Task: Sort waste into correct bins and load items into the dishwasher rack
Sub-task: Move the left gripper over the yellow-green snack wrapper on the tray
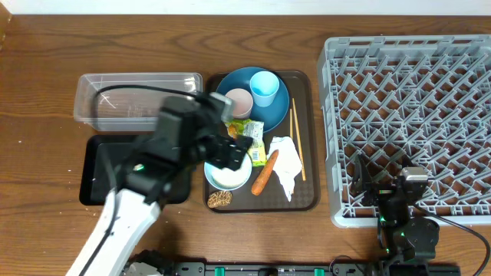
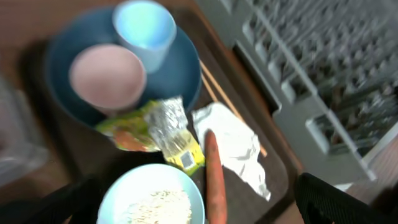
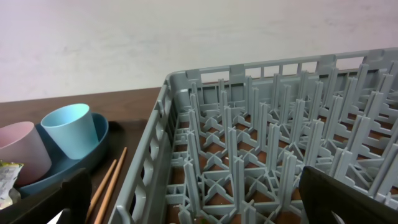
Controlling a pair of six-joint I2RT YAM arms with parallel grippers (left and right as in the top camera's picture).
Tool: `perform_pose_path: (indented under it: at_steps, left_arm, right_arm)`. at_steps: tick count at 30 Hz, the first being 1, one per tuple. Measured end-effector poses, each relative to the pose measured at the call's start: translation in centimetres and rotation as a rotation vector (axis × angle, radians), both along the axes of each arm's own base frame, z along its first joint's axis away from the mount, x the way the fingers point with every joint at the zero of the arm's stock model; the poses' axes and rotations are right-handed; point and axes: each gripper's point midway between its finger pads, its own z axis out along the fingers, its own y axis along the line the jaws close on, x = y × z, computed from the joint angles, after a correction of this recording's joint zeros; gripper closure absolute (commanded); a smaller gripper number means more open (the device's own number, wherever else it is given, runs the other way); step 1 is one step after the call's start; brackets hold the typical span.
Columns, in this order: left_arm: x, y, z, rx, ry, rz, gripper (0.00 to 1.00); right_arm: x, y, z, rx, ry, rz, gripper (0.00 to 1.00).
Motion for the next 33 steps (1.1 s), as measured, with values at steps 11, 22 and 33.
perform_pose_path:
  at_steps: [11,22,33]
  left_arm:
    - [2.3,-1.0,-3.5,0.066,0.040,0.028,0.02]
    - [3.4,-0.8,-4.7,0.099,0.062,0.204,0.09]
    - [2.9,-2.7,-8.8,0.212,0.104,0.288,0.11]
  right_arm:
    - [0.0,0.0,0.0,0.000,0.000,0.000,0.01]
    - [0.0,0.0,0.0,0.000,0.000,0.000,0.01]
    - [0.0,0.0,0.0,0.000,0.000,0.000,0.01]
